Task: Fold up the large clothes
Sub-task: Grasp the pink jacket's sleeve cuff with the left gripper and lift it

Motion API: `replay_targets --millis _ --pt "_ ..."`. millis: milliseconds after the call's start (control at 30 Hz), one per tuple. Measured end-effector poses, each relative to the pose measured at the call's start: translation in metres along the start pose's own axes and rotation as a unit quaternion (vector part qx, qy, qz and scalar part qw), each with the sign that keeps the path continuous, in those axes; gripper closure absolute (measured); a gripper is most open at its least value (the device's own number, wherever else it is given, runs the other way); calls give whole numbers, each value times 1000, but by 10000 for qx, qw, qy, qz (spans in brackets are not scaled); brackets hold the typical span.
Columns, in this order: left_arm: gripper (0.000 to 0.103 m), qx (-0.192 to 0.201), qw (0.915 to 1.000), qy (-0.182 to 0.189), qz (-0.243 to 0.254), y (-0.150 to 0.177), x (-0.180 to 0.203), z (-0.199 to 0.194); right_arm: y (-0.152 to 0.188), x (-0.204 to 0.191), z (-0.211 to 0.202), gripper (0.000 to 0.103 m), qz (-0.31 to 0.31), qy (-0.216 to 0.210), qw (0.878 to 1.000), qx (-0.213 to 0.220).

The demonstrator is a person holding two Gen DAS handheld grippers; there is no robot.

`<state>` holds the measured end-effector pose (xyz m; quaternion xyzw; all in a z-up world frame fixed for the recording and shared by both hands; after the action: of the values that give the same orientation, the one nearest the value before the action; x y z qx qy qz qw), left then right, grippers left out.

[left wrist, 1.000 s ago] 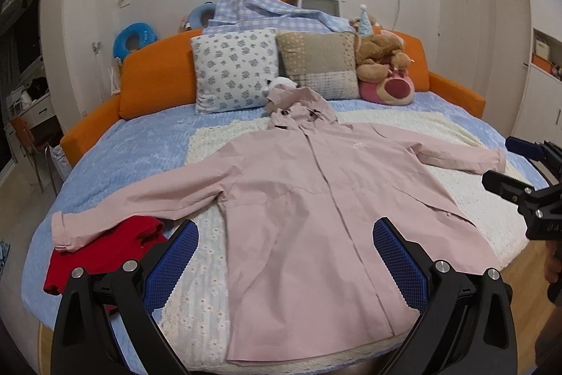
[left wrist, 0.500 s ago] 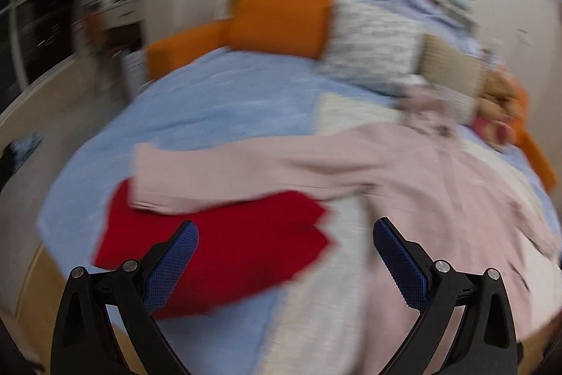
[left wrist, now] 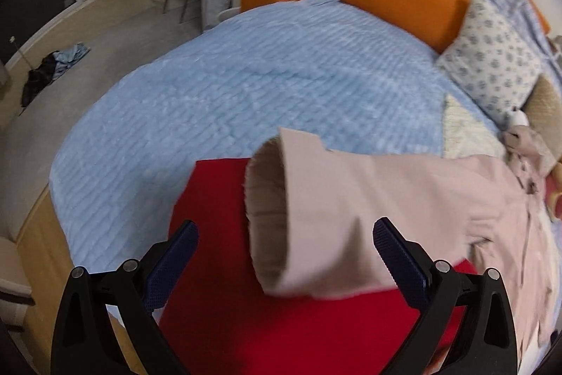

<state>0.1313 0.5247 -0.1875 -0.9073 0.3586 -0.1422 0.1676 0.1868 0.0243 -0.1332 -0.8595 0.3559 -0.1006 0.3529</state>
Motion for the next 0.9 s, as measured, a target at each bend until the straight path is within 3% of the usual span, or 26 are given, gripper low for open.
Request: replay_targets --millis 100,233,300,433,467,533,567,600,667,833,900 --pt "2 -35 9998 193 22 -2 9 10 4 -1 23 7 -130 51 9999 -24" --pt "2 -16 9993 -70 373 -2 27 17 12 2 51 10 -117 52 9997 -193" --pt "8 0 9986 -200 491 0 35 17 15 7 60 12 -21 -53 9996 -260" --pt "43 94 9958 -774 487 -3 40 13 21 21 67 20 97 -110 9995 -296" --pt "49 103 9963 -725 443 -5 42 11 23 25 65 25 115 -92 9995 -288" --pt "75 202 9969 -632 427 -7 49 0 24 33 61 29 168 -92 9994 -297" --pt "84 252 9973 -501 471 -8 55 -5 25 40 58 30 213 -85 9993 -283" --pt "90 291 9975 -331 555 -7 65 -12 25 48 53 30 250 -41 9994 -239" --pt "92 429 9954 -125 842 -4 95 -31 27 63 42 30 341 82 9993 -162" --pt "92 990 9768 252 1881 15 198 -100 38 102 11 30 666 198 9976 -12" --pt "92 1203 9602 406 2489 36 253 -132 46 116 -4 30 764 298 9966 39"
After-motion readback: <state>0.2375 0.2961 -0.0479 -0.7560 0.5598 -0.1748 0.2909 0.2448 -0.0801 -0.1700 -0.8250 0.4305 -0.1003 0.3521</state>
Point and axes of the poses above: each gripper's, at about its wrist camera, not at the fingertips, and z roughly the way its jaws point, x to its right, y to its underside, the point moved 7 cm from there along z, roughly the way its jaws point, and after that the axes turned 6 degrees about -x, right-handed, at the moved point
